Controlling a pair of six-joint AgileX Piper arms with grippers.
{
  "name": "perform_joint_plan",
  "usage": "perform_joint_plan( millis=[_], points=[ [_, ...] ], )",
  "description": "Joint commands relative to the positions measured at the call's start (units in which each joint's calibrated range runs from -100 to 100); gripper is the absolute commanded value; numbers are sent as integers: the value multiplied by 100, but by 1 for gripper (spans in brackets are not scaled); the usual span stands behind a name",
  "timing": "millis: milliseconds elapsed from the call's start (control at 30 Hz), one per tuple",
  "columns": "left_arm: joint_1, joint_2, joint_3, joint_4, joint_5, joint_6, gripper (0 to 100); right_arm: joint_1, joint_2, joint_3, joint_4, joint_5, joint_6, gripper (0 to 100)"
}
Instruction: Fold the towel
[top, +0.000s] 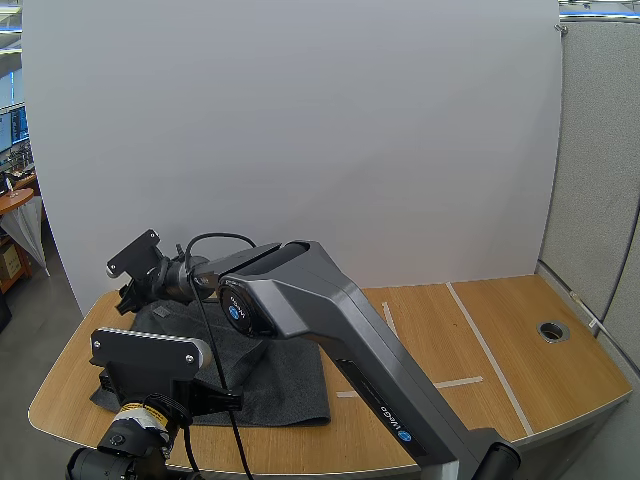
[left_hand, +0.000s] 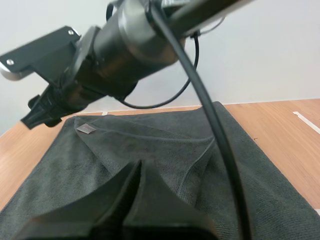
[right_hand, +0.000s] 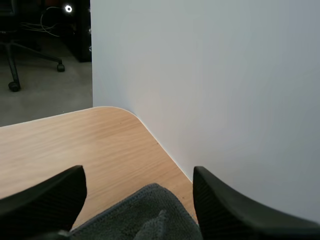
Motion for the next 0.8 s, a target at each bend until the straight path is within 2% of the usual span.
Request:
perform_joint_plan(
  millis=[0,467,500,700,767],
  points=[
    [-3,-31,0,-93,-125,-16,0,-111,-679,-43,4,762,-31,100],
    [-3,-31,0,-93,-125,-16,0,-496,-1993,-43,-12,3852,-13,100],
    [-3,-31,0,-93,-125,-16,0,-545,-2092,-43,-12,4042,-13,95],
    [-3,-31,0,-93,-125,-16,0,-866,-2685,-43,-21,5134,-13,0],
    [-3,-31,0,-93,-125,-16,0,-968,-2875,-43,-56,5512,2,0]
  ],
)
